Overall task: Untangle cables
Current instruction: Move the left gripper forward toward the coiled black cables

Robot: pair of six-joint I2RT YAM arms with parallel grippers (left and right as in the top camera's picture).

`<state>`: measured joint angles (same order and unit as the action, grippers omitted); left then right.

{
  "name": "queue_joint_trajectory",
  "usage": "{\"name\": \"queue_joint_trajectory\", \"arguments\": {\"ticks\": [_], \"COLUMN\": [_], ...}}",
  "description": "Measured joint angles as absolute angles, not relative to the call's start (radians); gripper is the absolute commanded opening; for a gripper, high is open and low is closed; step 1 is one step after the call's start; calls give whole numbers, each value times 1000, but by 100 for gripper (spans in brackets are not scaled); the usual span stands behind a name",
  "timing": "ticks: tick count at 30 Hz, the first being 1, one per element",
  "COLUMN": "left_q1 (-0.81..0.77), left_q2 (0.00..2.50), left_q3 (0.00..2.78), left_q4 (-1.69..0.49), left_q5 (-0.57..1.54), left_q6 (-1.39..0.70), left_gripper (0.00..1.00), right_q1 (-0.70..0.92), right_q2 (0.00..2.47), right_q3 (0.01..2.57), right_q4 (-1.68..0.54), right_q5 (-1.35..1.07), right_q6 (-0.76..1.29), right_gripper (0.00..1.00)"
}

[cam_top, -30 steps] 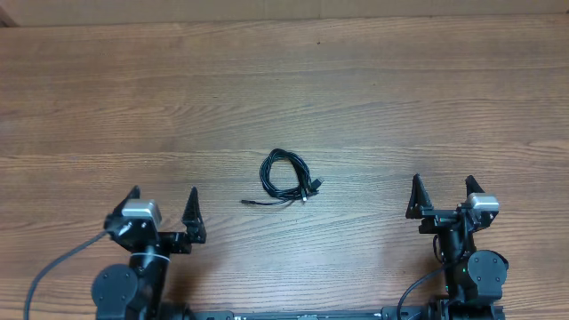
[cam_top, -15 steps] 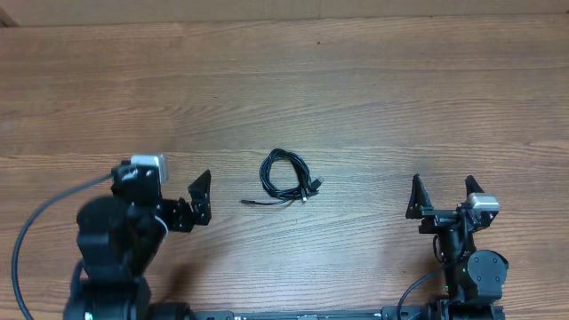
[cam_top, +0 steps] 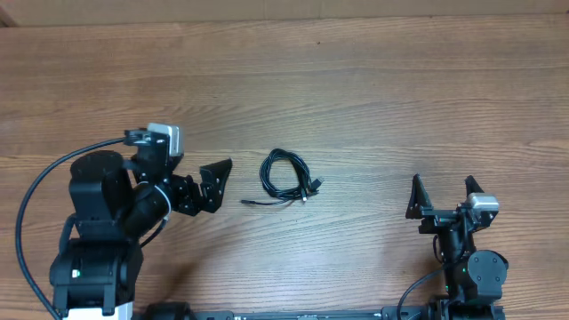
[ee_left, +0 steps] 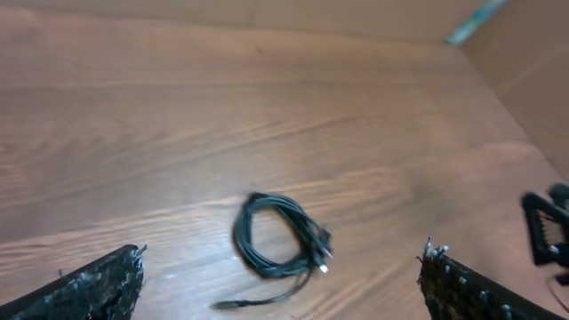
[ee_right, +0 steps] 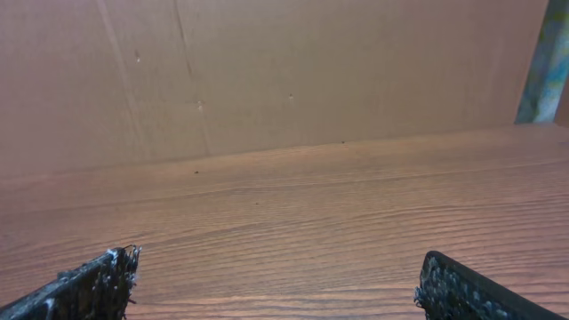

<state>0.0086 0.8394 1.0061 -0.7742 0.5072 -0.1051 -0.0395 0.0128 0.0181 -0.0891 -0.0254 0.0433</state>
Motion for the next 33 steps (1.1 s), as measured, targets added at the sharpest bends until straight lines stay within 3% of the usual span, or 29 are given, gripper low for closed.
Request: {"name": "queue_joint_trajectory", "arguments": {"ticks": [33], "left_q1": [-18], "left_q2": [930], "left_q3": [1006], "left_q4": [-813], "left_q5": [553], "left_q6": [-105], "left_gripper": [99], "right_q1": [-39], "right_q2": [13], "right_q3": [18], "right_q4": [-89], "right_q5": [-26], "right_q6": [44], "right_gripper": [100]}}
